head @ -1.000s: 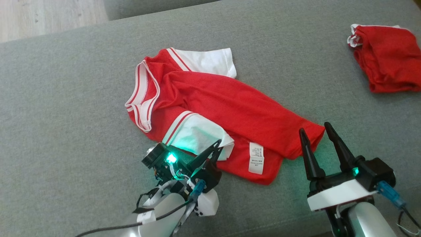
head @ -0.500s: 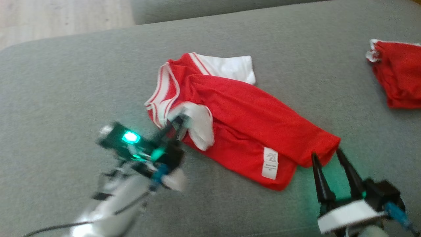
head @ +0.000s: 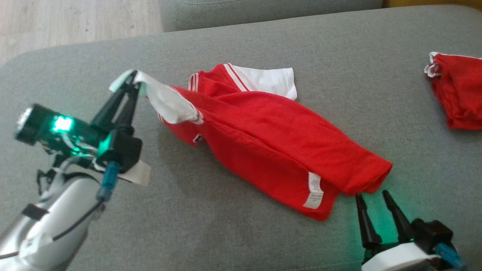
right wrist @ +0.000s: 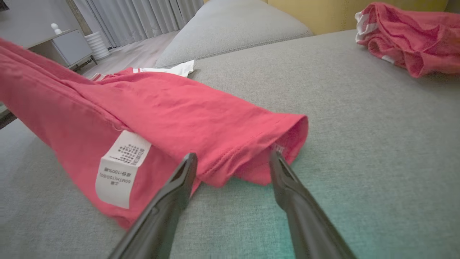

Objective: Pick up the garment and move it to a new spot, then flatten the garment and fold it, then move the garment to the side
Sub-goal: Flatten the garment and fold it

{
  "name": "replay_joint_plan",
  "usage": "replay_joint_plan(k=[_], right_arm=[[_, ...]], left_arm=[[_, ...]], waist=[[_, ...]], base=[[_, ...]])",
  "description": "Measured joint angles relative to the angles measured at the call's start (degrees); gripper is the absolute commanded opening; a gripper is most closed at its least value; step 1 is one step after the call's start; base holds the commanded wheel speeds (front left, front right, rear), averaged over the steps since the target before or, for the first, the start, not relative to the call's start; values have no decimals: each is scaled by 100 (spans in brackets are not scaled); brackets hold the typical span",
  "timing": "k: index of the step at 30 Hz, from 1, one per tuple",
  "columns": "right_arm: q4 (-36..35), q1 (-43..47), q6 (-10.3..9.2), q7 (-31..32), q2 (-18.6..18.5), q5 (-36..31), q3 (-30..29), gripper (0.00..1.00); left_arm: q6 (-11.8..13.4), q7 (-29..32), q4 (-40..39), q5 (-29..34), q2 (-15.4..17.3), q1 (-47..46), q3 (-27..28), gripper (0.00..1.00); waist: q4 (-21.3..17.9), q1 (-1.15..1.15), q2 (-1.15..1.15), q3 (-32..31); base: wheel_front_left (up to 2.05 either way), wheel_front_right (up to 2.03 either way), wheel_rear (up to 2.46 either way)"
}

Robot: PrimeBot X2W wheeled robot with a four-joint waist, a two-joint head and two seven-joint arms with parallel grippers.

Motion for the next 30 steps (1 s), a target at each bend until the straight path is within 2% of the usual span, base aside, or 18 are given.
replay_joint_plan(k=[5, 11, 15, 30], right_arm=[[269, -165, 0, 0, -13, 297, 211, 100], [727, -594, 0, 1, -60, 823, 495, 100], [703, -524, 0, 1, -244, 978, 719, 100], [583, 9, 0, 1, -280, 1962, 765, 100]], left_arm=[[88, 113, -232, -1, 224, 6, 136, 0], [82, 216, -387, -1, 298, 44, 119, 0], [51, 222, -371, -2, 285, 42, 67, 0], [8, 102, -153, -104, 204, 41, -56, 0]], waist=[[-20, 0, 0, -22], [149, 0, 0, -23], [327, 1, 0, -12], [619, 0, 0, -143]], base=[[0, 0, 0], [0, 0, 0], [0, 0, 0], [0, 0, 0]])
